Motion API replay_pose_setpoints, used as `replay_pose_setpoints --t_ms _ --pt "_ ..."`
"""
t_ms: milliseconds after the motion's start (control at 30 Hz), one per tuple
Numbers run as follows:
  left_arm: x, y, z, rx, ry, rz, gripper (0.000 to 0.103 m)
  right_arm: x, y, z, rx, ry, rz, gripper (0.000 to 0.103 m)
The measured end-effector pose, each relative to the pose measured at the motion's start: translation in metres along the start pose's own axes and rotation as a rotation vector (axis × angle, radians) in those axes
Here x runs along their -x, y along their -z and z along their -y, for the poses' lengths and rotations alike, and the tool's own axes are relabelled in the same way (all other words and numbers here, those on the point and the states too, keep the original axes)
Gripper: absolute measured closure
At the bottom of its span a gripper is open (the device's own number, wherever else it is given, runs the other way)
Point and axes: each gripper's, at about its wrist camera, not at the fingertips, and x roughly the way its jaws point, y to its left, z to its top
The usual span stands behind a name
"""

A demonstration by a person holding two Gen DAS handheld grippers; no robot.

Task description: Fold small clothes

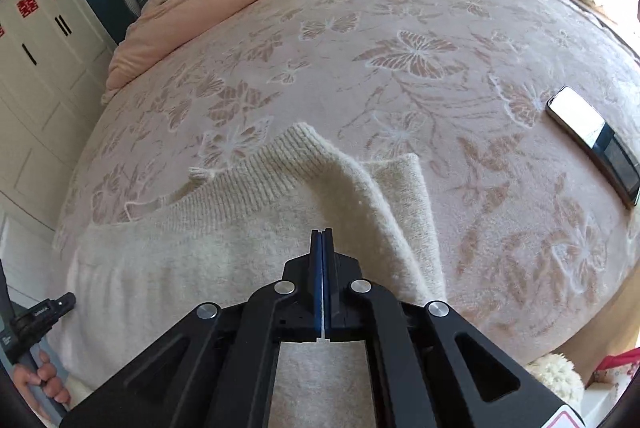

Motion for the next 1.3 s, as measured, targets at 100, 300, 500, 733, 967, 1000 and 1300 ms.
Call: replay_pose_setpoints --t_ms 100,300,500,733,967,1000,1300 --pt "-0.014 0.005 -0.004 -0.01 -0.014 -0.013 0.081 -0.019 -0.002 0.022 -0.035 0.025 -0.073 0.103" --pt "-0.016 0.004 0.001 -0.031 -0.026 -0.012 0.081 -0.018 -0.026 -0.009 0.071 0.023 0.014 0.042" --pt "-0.019 0.0 0.0 -0.031 -0.026 -0.027 0.08 -0.035 -0.035 -0.01 0.056 0.025 -0.033 0.096" --pt "-0.024 0.002 0.006 -0.065 -0.055 -0.02 0.079 -0.054 -0.035 0.02 0.012 0.074 -0.086 0.094" --pt "-0.001 0.01 0.012 -0.085 -0.048 -0.006 0.078 0.032 -0.008 -0.054 0.095 -0.061 0.049 0.081" --pt "0.003 0.013 0.013 -0.084 -0.035 -0.008 0.077 0.034 0.005 -0.071 0.134 -0.104 0.028 0.081" --pt "0.028 0.052 0.028 -0.161 -0.031 -0.014 0.077 0.008 0.076 -0.152 0.316 -0.168 -0.124 0.082"
